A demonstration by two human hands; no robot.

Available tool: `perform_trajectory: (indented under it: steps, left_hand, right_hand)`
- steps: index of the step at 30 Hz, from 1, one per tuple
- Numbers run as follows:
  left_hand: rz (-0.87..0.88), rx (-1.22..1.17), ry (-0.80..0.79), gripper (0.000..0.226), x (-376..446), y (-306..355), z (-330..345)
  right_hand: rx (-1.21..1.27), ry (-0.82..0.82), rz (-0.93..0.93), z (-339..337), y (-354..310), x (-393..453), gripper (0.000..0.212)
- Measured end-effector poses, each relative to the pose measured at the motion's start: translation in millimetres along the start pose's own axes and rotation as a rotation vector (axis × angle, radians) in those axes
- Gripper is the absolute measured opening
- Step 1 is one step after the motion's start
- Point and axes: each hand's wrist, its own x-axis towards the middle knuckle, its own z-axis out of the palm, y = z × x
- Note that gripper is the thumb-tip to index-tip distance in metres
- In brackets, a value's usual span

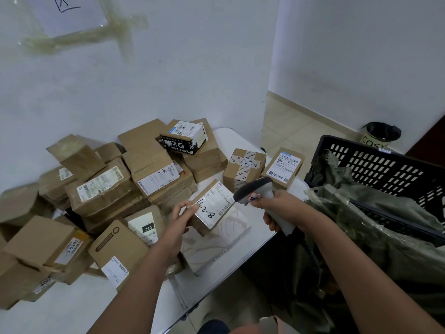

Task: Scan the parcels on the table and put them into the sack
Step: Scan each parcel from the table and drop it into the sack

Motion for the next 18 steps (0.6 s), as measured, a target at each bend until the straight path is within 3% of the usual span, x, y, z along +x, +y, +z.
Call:
perform_trajectory:
  steps: [11,18]
  left_hand:
    - [0.037,0.036,-0.021,0.031,9.8,12.5,4.6]
    - [0.021,-0.017,-0.02,0.022,14.6,16.5,10.4]
  right_hand:
    - [-0.076,-0.099,0.006,-7.7,-11.9,-4.0,0.033]
    - [-0.066,-0.084,0.046,-8.9,-14.7,-3.1,0.028]
